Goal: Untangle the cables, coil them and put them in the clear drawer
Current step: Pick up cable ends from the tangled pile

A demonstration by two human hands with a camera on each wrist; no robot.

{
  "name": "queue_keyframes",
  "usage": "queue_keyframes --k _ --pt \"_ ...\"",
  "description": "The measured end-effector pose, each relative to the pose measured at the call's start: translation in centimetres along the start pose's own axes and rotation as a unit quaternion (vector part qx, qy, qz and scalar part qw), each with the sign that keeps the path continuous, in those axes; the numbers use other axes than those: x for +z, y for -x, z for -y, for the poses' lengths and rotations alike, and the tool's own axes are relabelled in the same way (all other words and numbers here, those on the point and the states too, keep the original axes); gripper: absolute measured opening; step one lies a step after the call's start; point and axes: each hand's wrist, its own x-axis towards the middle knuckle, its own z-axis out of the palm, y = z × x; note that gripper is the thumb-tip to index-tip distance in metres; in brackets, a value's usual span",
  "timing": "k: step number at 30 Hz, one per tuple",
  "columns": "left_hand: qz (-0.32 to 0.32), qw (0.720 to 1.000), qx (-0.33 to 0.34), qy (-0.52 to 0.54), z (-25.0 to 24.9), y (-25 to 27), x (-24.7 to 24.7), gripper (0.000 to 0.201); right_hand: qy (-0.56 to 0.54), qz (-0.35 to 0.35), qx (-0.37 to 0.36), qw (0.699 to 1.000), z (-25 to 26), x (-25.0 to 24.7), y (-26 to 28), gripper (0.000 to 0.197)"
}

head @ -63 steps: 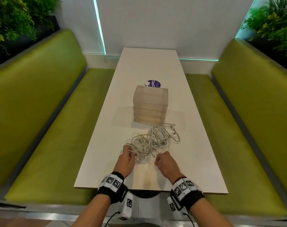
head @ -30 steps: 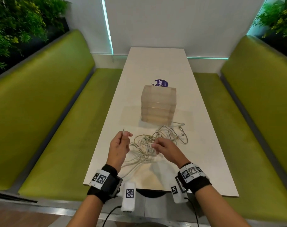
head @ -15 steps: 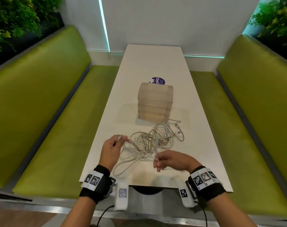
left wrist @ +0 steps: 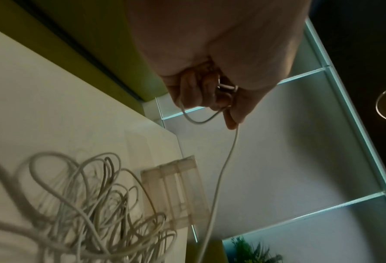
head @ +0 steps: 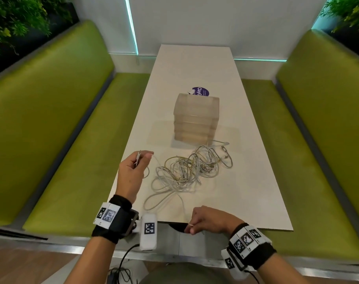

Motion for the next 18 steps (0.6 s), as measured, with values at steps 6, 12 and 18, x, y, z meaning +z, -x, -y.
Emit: queue_keyframes --k 6,12,18 --pt "0.102 0.994 -0.025 -0.021 -0.2 1.5 1.6 0.015 -0.018 -0.017 0.059 0.998 -0.3 1.4 -0.5 0.014" --pt "0.200 0.976 -0.069 -0.046 1.2 2.9 2.1 0.017 -0.120 -0.248 0.055 0.960 1.0 -1.3 1.0 0.047" --pt "0.258 0.957 -0.126 0.044 2.6 3.6 3.2 0.027 -0.161 -0.242 -0.047 0.956 4.3 -0.3 -0.3 0.017"
